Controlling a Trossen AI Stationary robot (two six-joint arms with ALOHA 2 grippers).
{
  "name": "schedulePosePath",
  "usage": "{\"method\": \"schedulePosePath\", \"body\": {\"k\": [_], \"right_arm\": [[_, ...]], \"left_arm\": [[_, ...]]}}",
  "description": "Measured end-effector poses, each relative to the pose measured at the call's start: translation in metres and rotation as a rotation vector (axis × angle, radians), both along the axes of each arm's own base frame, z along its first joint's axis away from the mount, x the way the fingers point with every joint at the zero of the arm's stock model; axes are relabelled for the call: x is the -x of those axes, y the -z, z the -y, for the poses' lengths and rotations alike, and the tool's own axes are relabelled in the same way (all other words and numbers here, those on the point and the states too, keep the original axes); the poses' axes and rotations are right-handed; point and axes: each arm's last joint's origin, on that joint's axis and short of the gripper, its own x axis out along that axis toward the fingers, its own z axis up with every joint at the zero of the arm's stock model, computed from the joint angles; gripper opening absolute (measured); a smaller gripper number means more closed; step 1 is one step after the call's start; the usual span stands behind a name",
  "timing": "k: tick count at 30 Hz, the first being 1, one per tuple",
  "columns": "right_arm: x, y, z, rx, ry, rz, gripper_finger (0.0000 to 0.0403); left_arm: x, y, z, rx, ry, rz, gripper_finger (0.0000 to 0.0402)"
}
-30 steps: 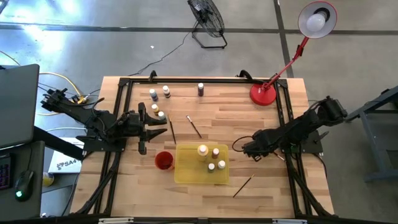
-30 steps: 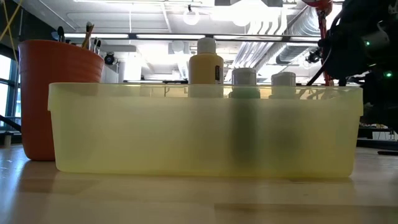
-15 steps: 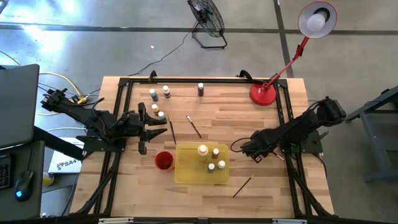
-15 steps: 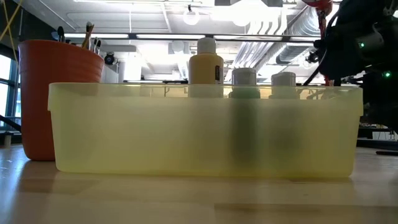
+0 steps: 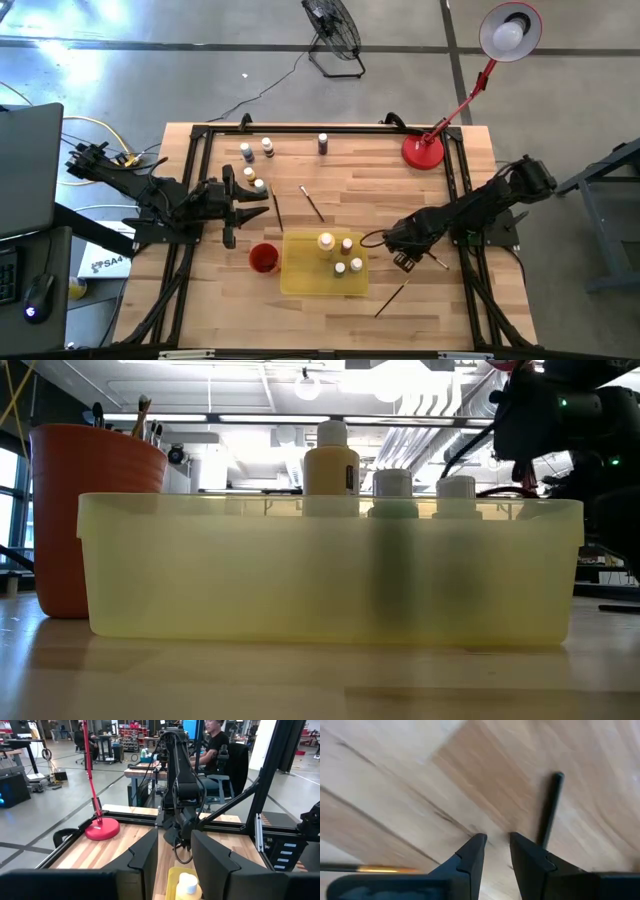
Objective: Pick & Place Paint Supplies
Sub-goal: Put the silver paintbrush into the orange cup
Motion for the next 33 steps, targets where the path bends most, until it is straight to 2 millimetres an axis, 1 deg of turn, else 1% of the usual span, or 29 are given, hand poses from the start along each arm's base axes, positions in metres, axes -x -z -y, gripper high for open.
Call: {"method": "schedulePosePath", "body": {"k": [3,6,11,13,15,18,22,29,33], "right_arm": [[-0.002,0.0,0.0,-0.003,0.006,0.014,0.0091],[-0.001,-0.003,0.0,-0.006,0.052,-0.023,0.0091],[-0.002,-0.018,-0.006,-0.17,0.07,-0.137,0.0091],[-0.002,-0.022,-0.008,-0.209,0.065,-0.162,0.0091],[0.0,-0.022,-0.008,-0.202,0.045,-0.174,0.0091],[0.004,-0.022,-0.009,-0.122,0.023,-0.182,0.0091],[0.005,-0.021,-0.009,-0.032,0.055,-0.182,0.0091],[0.007,-0.021,-0.015,-0.077,0.043,-0.198,0.0091],[0.01,-0.021,-0.022,-0.084,0.04,-0.214,0.0091]], "left_arm": [[0.0,0.0,0.0,0.0,0.0,0.0,0.0116],[0.0,0.0,0.0,0.0,0.0,0.0,0.0116],[0.0,0.0,0.0,0.0,0.0,0.0,0.0116],[0.0,0.0,0.0,0.0,0.0,0.0,0.0116],[0.0,0.0,0.0,0.0,0.0,0.0,0.0116],[0.0,0.0,0.0,-0.002,0.0,-0.005,0.0116],[0.0,0.002,0.0,-0.011,0.001,-0.023,0.0116],[0.0,0.002,0.0,-0.01,0.001,-0.021,0.0116],[0.0,0.002,0.0,-0.01,0.001,-0.021,0.0116]]}}
